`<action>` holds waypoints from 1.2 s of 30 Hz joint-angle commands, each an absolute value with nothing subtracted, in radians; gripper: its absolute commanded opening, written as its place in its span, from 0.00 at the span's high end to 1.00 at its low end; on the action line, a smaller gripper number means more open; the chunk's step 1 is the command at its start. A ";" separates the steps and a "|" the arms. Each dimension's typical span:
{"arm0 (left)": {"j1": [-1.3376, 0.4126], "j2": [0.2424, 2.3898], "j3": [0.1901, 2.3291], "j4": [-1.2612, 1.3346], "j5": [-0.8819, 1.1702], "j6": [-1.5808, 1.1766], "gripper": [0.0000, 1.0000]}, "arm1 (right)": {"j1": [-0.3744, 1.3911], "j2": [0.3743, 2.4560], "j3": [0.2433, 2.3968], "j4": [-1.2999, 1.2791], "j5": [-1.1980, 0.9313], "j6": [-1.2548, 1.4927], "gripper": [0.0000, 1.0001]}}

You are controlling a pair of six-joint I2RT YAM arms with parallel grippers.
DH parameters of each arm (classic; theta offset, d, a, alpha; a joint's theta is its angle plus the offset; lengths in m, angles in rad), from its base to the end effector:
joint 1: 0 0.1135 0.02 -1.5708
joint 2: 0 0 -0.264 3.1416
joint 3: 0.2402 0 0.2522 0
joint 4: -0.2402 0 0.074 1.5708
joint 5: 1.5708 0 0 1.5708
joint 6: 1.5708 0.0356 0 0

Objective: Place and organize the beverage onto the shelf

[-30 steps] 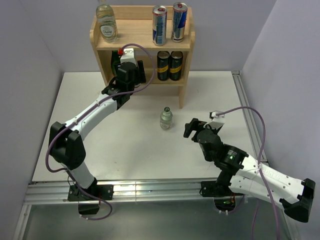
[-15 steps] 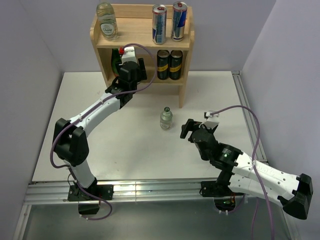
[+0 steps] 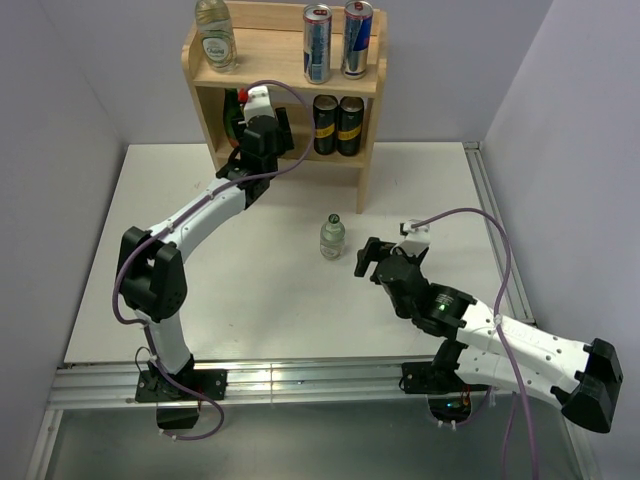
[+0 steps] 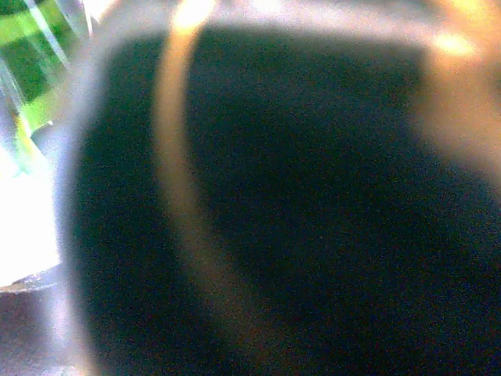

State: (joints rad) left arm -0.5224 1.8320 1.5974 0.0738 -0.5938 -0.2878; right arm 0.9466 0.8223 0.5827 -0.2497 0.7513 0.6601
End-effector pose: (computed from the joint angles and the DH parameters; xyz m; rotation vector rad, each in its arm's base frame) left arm 0.3935 -0.2036 0.3534 -0.2334 1.6886 -0.0893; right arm 0.1254 0.1325 0.2601 0.1723 1.9251 0.2978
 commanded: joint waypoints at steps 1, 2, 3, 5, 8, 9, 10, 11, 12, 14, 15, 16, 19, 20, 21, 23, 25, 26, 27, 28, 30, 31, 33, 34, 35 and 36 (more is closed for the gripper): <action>-0.511 1.790 1.622 0.328 -0.647 -0.296 1.00 | 0.951 0.845 0.580 -0.195 0.750 0.660 0.09; -0.511 1.784 1.608 0.345 -0.655 -0.301 1.00 | 0.951 0.848 0.578 -0.187 0.746 0.661 0.10; -0.511 1.776 1.597 0.357 -0.664 -0.302 1.00 | 0.953 0.854 0.577 -0.184 0.744 0.661 0.10; -0.511 1.776 1.582 0.383 -0.676 -0.304 1.00 | 0.951 0.859 0.572 -0.173 0.736 0.663 0.10; -0.512 1.807 1.600 0.376 -0.681 -0.299 1.00 | 0.951 0.871 0.565 -0.167 0.733 0.669 0.10; -0.511 1.818 1.626 0.364 -0.683 -0.299 1.00 | 0.953 0.874 0.563 -0.164 0.735 0.669 0.10; -0.512 1.828 1.638 0.354 -0.684 -0.298 1.00 | 0.953 0.876 0.561 -0.164 0.733 0.670 0.09; -0.511 1.850 1.647 0.348 -0.687 -0.296 1.00 | 0.951 0.877 0.560 -0.158 0.733 0.669 0.10; -0.511 1.858 1.654 0.342 -0.689 -0.295 0.99 | 0.951 0.880 0.557 -0.156 0.732 0.670 0.10; -0.511 1.874 1.663 0.342 -0.689 -0.296 0.97 | 0.951 0.885 0.557 -0.155 0.732 0.669 0.10; -0.511 1.879 1.663 0.345 -0.690 -0.298 0.89 | 0.951 0.890 0.558 -0.153 0.730 0.670 0.10; -0.511 1.887 1.664 0.348 -0.687 -0.298 0.81 | 0.953 0.891 0.557 -0.152 0.730 0.667 0.10; -0.511 1.899 1.672 0.344 -0.683 -0.296 0.54 | 0.951 0.899 0.560 -0.149 0.732 0.667 0.10; -0.511 1.908 1.677 0.342 -0.683 -0.296 0.45 | 0.951 0.900 0.560 -0.149 0.733 0.667 0.09; -0.512 1.910 1.683 0.338 -0.683 -0.295 0.36 | 0.951 0.902 0.560 -0.149 0.733 0.667 0.10; -0.511 1.913 1.683 0.336 -0.683 -0.293 0.27 | 0.953 0.902 0.557 -0.144 0.735 0.666 0.09; -0.511 1.913 1.680 0.339 -0.681 -0.291 0.19 | 0.953 0.905 0.558 -0.146 0.733 0.667 0.09; -0.511 1.911 1.678 0.339 -0.683 -0.291 0.16 | 0.953 0.907 0.558 -0.144 0.733 0.667 0.09; -0.511 1.913 1.677 0.337 -0.681 -0.290 0.05 | 0.953 0.908 0.557 -0.146 0.733 0.669 0.10; -0.512 1.913 1.677 0.336 -0.681 -0.290 0.03 | 0.951 0.908 0.557 -0.146 0.732 0.669 0.10; -0.511 1.910 1.672 0.336 -0.683 -0.290 0.02 | 0.951 0.908 0.558 -0.144 0.730 0.669 0.09; -0.511 1.910 1.671 0.334 -0.681 -0.290 0.02 | 0.953 0.907 0.558 -0.144 0.732 0.669 0.10; -0.511 1.904 1.661 0.336 -0.683 -0.291 0.01 | 0.953 0.905 0.558 -0.144 0.730 0.670 0.10; -0.511 1.901 1.658 0.336 -0.683 -0.294 0.01 | 0.951 0.904 0.558 -0.146 0.730 0.670 0.10; -0.511 1.898 1.654 0.337 -0.683 -0.295 0.01 | 0.951 0.904 0.557 -0.146 0.732 0.672 0.10; -0.512 1.894 1.643 0.339 -0.683 -0.296 0.01 | 0.951 0.902 0.557 -0.146 0.730 0.672 0.10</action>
State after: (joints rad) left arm -0.5228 1.9148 1.6260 0.2916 -0.6777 -0.3080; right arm 0.9466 0.9062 0.5606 -0.1772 0.7155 0.6609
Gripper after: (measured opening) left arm 0.991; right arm 0.905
